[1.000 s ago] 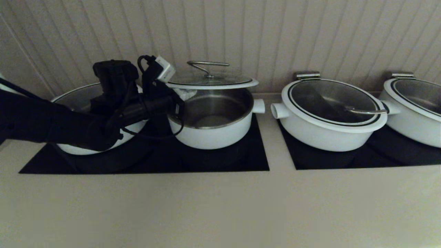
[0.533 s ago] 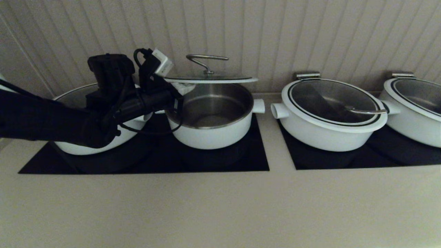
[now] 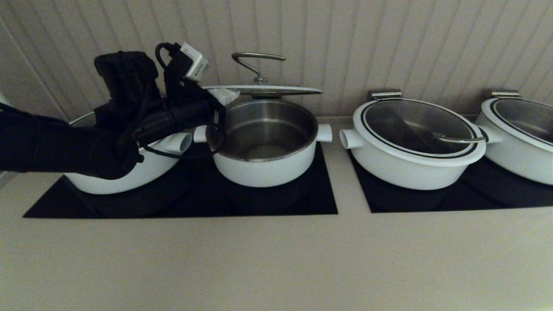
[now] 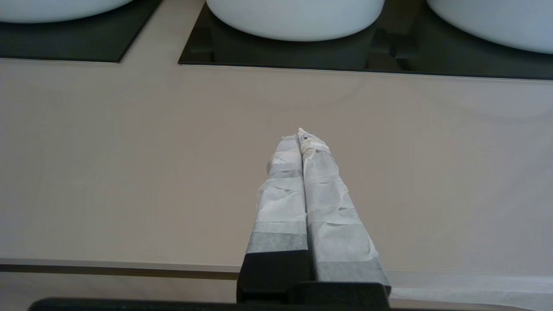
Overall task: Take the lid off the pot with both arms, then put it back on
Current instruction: Open the pot lid completely
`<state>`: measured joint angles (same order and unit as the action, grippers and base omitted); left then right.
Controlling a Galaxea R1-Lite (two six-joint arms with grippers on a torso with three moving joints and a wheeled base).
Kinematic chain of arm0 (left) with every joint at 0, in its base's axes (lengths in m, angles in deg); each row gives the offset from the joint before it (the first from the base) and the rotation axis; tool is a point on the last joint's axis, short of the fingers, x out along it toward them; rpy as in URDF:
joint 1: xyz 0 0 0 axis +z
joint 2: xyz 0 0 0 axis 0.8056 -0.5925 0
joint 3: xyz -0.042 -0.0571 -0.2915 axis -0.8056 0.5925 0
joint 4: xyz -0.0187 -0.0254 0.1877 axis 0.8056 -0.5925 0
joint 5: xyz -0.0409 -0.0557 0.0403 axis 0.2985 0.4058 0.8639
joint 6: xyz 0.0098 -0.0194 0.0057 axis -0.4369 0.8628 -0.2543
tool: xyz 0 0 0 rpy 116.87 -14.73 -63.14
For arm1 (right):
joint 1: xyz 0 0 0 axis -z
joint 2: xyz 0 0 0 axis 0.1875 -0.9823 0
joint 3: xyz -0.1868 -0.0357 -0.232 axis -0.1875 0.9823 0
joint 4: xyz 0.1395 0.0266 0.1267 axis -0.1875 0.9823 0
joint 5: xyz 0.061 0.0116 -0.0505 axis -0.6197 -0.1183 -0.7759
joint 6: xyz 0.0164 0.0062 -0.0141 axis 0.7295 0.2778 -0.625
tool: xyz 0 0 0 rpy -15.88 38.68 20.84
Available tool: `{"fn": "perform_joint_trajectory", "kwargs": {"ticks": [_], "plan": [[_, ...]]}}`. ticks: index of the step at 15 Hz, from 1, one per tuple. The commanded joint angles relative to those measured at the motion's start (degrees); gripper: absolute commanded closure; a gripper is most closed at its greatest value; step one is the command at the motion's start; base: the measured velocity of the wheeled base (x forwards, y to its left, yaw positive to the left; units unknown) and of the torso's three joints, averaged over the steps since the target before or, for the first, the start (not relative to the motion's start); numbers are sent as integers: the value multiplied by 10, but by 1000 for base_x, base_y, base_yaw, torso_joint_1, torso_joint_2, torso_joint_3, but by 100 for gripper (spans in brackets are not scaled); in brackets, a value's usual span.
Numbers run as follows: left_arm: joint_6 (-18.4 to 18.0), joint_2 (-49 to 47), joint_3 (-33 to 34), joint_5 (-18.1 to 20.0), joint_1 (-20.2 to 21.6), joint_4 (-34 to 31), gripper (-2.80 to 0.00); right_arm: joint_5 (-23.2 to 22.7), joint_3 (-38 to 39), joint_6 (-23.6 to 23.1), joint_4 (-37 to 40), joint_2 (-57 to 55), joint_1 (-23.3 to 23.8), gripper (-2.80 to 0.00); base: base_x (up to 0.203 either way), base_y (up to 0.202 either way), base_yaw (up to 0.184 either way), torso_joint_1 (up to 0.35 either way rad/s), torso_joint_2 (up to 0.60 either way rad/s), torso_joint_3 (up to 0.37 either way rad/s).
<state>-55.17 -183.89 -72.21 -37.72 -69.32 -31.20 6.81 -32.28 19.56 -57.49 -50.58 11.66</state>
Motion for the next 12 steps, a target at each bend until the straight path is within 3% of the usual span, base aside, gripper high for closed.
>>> {"fn": "perform_joint_trajectory", "kwargs": {"ticks": [1,12], "plan": [[-1,-2,-20,0,0,3,0,0,0,-1,0,-1,0,0,0,0,0,0,0,0],[-16,-36,-77,-1,0,33,0,0,0,0,0,-1,0,0,0,0,0,0,0,0]]}}
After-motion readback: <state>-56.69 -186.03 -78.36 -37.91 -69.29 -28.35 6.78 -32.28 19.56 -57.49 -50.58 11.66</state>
